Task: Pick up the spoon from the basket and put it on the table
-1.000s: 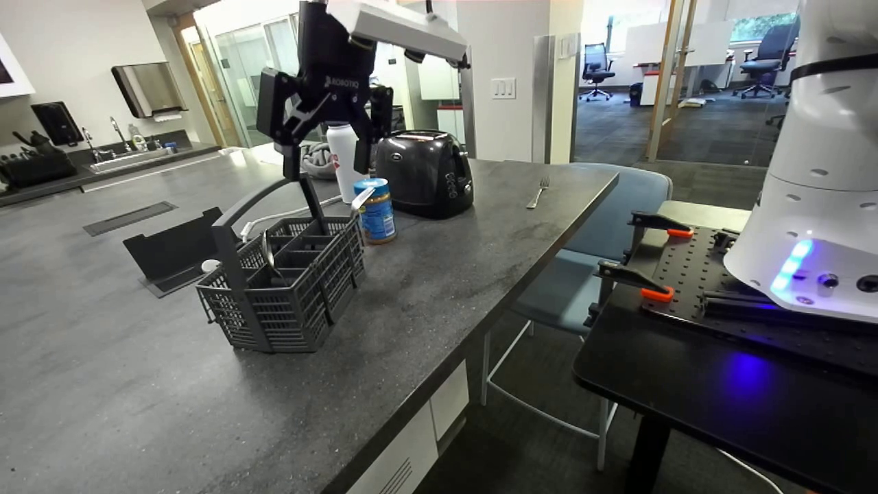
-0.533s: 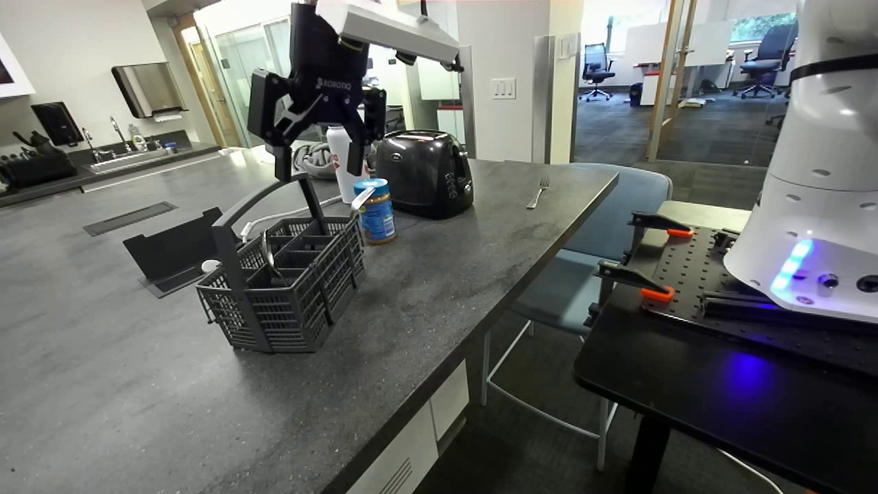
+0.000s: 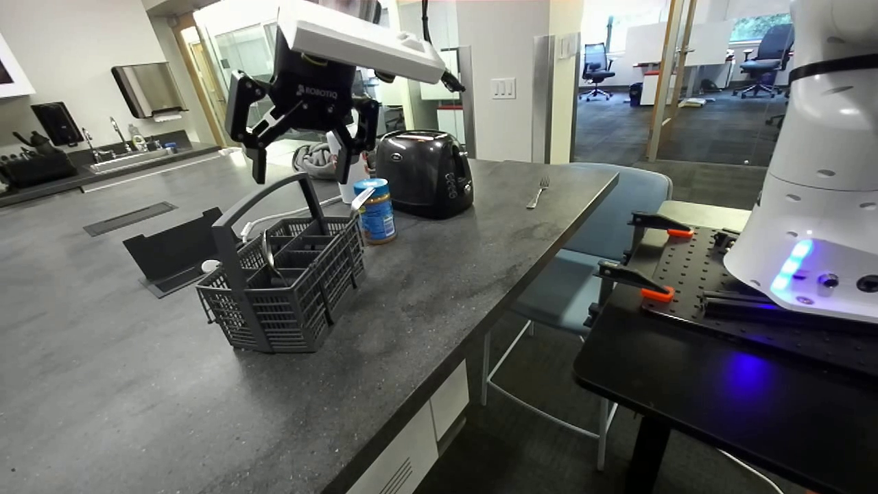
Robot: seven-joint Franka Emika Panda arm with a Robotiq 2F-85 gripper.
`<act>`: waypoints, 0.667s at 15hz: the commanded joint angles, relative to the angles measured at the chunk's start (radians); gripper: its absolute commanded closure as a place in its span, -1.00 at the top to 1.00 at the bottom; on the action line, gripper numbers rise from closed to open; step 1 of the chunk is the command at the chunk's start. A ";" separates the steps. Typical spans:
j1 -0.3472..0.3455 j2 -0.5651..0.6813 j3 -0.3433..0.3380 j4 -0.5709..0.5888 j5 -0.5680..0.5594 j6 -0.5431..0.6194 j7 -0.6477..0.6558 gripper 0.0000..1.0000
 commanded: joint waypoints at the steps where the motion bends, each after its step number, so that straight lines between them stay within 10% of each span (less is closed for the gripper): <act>1: 0.027 0.036 -0.041 0.015 -0.165 0.029 0.211 1.00; 10: 0.067 0.161 -0.090 0.101 -0.438 0.079 0.484 1.00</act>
